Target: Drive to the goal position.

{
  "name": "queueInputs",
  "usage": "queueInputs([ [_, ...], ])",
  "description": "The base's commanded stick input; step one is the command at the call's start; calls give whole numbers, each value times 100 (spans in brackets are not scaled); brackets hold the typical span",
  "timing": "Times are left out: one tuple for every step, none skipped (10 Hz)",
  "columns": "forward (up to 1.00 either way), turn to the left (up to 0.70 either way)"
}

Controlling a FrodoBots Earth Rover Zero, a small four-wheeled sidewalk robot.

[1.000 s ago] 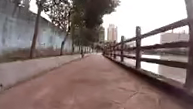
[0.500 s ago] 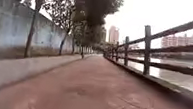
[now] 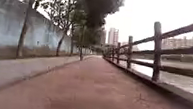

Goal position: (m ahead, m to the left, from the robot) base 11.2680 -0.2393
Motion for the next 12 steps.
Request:
queueInputs([
  [99,0],
  [99,0],
  [99,0],
  [99,0],
  [99,14],
  [99,37],
  [99,16],
  [99,0],
  [99,0],
  [99,0],
  [99,0],
  [99,0],
])
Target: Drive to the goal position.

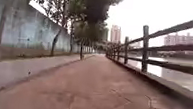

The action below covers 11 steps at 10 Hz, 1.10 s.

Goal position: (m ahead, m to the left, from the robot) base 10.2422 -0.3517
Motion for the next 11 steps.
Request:
queueInputs([
  [99,0],
  [99,0],
  [99,0],
  [99,0],
  [99,0],
  [99,0],
  [99,0],
  [99,0],
  [99,0],
  [99,0],
  [99,0],
])
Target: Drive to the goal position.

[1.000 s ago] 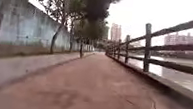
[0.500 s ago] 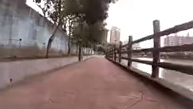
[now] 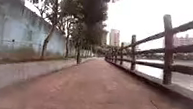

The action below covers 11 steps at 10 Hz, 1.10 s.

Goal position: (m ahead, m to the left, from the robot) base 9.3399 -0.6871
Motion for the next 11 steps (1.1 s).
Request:
queueInputs([
  [99,0],
  [99,0],
  [99,0],
  [99,0],
  [99,0],
  [99,0],
  [98,0],
  [98,0],
  [98,0],
  [98,0],
  [97,0],
])
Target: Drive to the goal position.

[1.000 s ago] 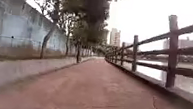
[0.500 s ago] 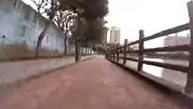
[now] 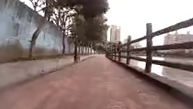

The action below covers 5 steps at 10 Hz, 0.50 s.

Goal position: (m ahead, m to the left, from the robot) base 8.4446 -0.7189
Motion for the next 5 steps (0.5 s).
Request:
queueInputs([
  [97,0],
  [97,0],
  [97,-3],
  [97,-13],
  [97,-36],
])
